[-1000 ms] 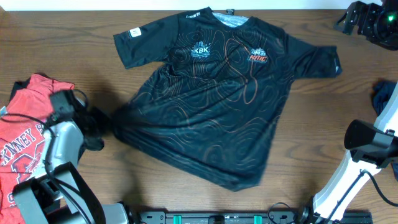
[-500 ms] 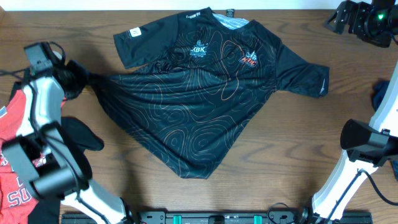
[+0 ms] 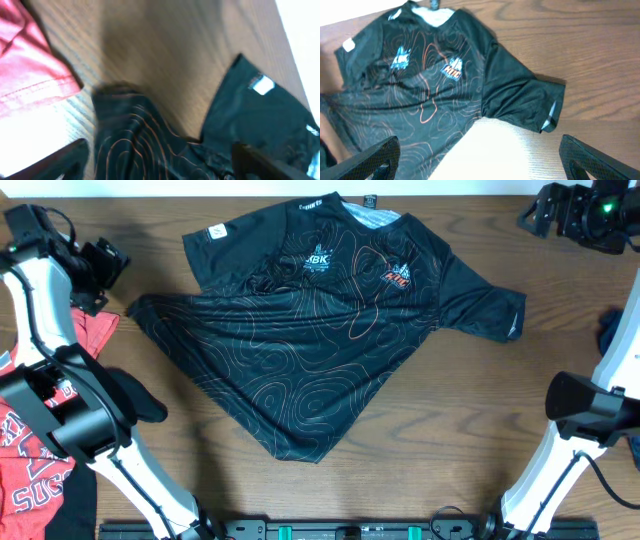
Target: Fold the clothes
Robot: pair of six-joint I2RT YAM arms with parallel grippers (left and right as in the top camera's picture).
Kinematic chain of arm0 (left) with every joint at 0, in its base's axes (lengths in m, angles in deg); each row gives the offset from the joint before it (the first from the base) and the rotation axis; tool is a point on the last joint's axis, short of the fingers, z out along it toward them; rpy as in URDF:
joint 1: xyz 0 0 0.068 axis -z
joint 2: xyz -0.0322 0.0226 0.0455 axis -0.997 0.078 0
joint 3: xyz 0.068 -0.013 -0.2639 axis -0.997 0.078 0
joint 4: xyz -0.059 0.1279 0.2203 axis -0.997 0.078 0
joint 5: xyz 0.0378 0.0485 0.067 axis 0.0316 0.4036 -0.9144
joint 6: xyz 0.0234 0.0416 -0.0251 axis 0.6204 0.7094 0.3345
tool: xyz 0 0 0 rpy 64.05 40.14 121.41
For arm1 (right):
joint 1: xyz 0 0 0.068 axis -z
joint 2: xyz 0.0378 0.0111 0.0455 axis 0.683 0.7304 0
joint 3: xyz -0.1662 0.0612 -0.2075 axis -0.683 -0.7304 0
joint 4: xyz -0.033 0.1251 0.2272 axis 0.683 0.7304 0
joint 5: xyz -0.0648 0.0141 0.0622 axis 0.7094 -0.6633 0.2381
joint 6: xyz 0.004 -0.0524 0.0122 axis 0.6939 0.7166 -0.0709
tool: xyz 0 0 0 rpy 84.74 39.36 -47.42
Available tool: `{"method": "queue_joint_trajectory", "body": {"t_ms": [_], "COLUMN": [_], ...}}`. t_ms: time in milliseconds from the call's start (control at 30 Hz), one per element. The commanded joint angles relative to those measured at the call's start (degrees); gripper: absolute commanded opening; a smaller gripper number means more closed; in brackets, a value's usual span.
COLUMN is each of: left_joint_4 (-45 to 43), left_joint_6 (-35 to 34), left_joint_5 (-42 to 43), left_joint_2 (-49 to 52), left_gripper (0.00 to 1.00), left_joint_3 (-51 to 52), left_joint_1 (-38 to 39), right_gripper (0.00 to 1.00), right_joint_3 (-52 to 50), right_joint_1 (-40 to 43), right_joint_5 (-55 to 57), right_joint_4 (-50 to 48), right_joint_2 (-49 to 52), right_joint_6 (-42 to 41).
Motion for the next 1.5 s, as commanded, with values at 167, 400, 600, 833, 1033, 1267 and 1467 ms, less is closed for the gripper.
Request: {"method": "queue_joint_trajectory", "body": {"t_ms": [167, 400, 600, 833, 1033, 1267, 1467], "left_joint_4": [5.66, 16.13, 20.39, 24.24, 24.59, 24.85, 25.35], "left_joint_6": [0.04, 1.18, 2.89, 3.13, 3.08, 2.82, 2.86], "left_joint_5": [1.9, 1.9, 1.9, 1.92, 1.9, 1.92, 1.9], "left_joint_2": [-11.98, -18.47, -20.57, -20.98, -20.98, -21.73, -24.24], "left_gripper": [0.98, 0.98, 0.98, 0.98, 0.98, 0.98, 0.98], "left_joint_3": [-1.09, -1.07, -1.07, -1.07, -1.07, -1.07, -1.07], "left_joint_1": [6.45, 11.76, 17.05, 23.82, 29.14, 31.19, 31.19], "right_gripper": [0.99, 0.99, 0.99, 0.99, 0.99, 0.99, 0.89], "right_joint_3": [-2.1, -2.1, -2.1, -2.1, -2.1, -2.38, -2.38], "right_joint_1": [-3.15, -5.4, -6.23, -5.22, -5.97, -8.22, -9.88], "right_joint_5": [-6.45, -10.69, -10.21, -7.82, -7.85, -8.2, -9.84], "right_joint_4": [-0.35, -6.64, -12.28, -22.71, -28.04, -28.89, -28.98], "right_joint_2": [13.44, 26.36, 32.98, 34.32, 34.82, 39.71, 44.15], "right_joint_6": [6.27, 8.31, 8.41, 2.84, 2.84, 2.84, 1.97]}}
